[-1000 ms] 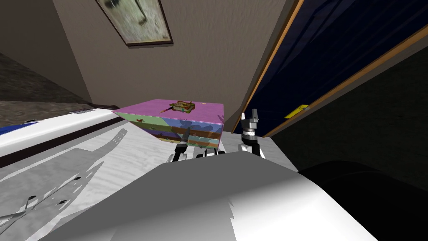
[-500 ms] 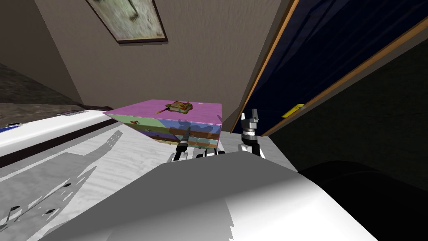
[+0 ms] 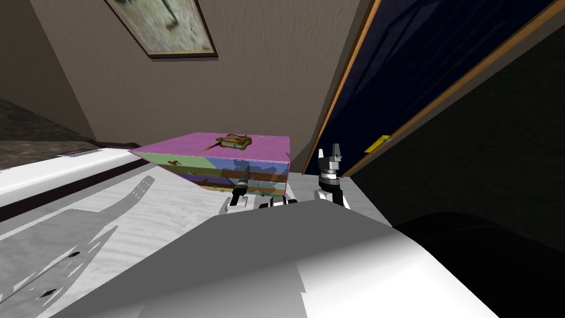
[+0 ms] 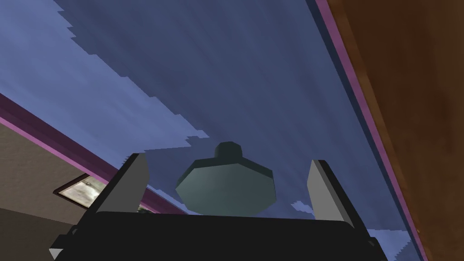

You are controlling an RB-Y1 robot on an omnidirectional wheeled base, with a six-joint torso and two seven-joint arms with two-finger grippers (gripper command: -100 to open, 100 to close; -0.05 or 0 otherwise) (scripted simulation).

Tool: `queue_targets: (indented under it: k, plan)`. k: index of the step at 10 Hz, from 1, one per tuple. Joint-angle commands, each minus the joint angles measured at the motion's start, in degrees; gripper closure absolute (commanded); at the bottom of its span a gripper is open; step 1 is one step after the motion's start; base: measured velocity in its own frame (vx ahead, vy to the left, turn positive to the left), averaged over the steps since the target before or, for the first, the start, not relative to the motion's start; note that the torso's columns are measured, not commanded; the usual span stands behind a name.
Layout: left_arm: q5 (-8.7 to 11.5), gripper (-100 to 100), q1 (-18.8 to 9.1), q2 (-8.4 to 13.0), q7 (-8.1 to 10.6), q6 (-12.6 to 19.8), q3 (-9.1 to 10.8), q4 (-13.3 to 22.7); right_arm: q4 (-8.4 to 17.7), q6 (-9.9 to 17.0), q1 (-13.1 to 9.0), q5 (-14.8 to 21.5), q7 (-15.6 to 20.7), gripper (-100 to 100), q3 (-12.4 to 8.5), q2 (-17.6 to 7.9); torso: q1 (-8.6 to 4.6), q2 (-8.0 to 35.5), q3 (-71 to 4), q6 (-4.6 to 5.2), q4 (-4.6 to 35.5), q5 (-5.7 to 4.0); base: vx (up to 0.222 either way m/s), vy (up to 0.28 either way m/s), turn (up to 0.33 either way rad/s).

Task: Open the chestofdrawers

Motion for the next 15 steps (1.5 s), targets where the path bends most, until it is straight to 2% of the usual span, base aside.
queue_targets:
  k: [1, 5, 6, 10, 11, 15]
  plan:
    - [-0.2, 100, 2.5, -0.1, 0.0, -1.3, -1.22, -1.2, 0.0, 0.0, 0.0, 0.0, 0.0, 0, 0.0, 0.0, 0.03, -0.1, 0.0, -0.02, 0.0, 0.01, 0.045, 0.005, 0.097]
    - [-0.9, 100, 7.4, -0.6, -0.14, -3.0, -3.86, -4.5, 0.0, 0.0, 0.0, 0.0, 0.0, 0, 0.0, 0.0, 0.14, -0.1, 0.0, 0.02, -0.2, 0.14, 0.045, 0.017, 0.085]
    - [-0.8, 100, 6.7, -0.6, -0.15, -2.8, -3.56, -4.6, 0.0, 0.0, 0.0, 0.0, 0.0, 0, 0.0, 0.0, 0.1, -0.1, 0.0, 0.04, -0.2, 0.14, 0.011, 0.002, 0.01]
    - [-1.0, 100, 7.7, 0.7, 1.07, 0.4, -4.61, -8.2, 0.0, 0.0, 0.0, 0.0, 0.0, 0, 0.0, 0.0, 0.1, 0.4, 0.2, -0.06, 0.1, 0.02, -0.156, 0.045, -0.007]
    - [-1.0, 100, 7.6, 0.5, 0.86, -0.1, -4.6, -7.7, 0.0, 0.0, 0.0, 0.0, 0.0, 0, 0.0, 0.0, 0.03, 0.3, 0.1, -0.07, 0.1, -0.03, -0.09, 0.02, -0.003]
    - [-1.0, 100, 9.4, 1.1, 1.35, 0.0, -5.25, -9.6, 0.0, 0.0, 0.0, 0.0, 0.0, 0, 0.0, 0.0, -0.02, 0.2, 0.1, -0.03, 0.1, -0.03, -0.166, 0.043, 0.023]
